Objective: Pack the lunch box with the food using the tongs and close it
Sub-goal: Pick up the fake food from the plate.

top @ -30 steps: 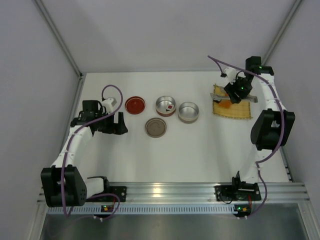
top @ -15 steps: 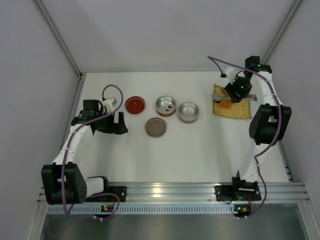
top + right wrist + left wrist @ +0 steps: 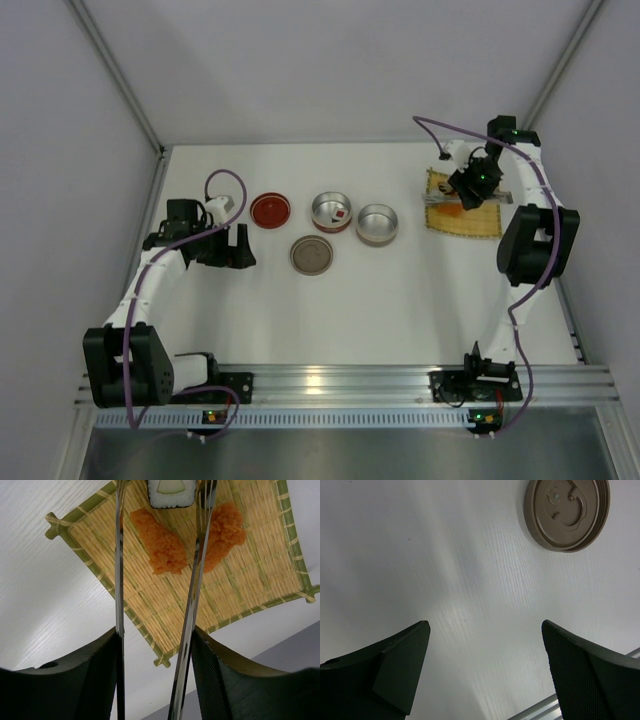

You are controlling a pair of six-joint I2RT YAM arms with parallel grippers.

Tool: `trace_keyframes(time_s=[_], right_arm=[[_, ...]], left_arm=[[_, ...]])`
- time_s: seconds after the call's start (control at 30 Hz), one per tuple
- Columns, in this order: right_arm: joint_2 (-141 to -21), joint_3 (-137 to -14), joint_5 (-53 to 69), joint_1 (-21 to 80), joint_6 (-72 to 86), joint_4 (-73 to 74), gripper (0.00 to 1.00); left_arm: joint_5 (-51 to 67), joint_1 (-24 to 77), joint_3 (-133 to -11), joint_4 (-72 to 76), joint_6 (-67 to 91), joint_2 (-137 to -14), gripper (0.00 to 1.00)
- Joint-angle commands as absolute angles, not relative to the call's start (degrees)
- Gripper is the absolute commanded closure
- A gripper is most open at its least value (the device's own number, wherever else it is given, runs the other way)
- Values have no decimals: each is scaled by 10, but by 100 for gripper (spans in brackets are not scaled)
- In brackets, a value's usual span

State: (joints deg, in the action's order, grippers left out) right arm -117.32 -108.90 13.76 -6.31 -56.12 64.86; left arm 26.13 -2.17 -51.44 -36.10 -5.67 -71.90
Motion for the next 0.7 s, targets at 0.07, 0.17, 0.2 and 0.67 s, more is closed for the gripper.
trace_keyframes(time_s=[0.07,0.17,0.2,0.67], right_arm=[[-1169,-1117,154,-69,-581,679,51],[-1164,-1118,156,-70,-581,679,58],[-1160,-1120,156,-70,-582,679,60],[-1069,-1149,226,-20,-520,710,72]], left_arm=[[269,-25,-536,-358,-57,-722,2],[269,-25,-536,-357,-58,-722,2],[269,-25,-536,-357,-57,-722,2],[279,-25,-539,-362,-54,-713,2]])
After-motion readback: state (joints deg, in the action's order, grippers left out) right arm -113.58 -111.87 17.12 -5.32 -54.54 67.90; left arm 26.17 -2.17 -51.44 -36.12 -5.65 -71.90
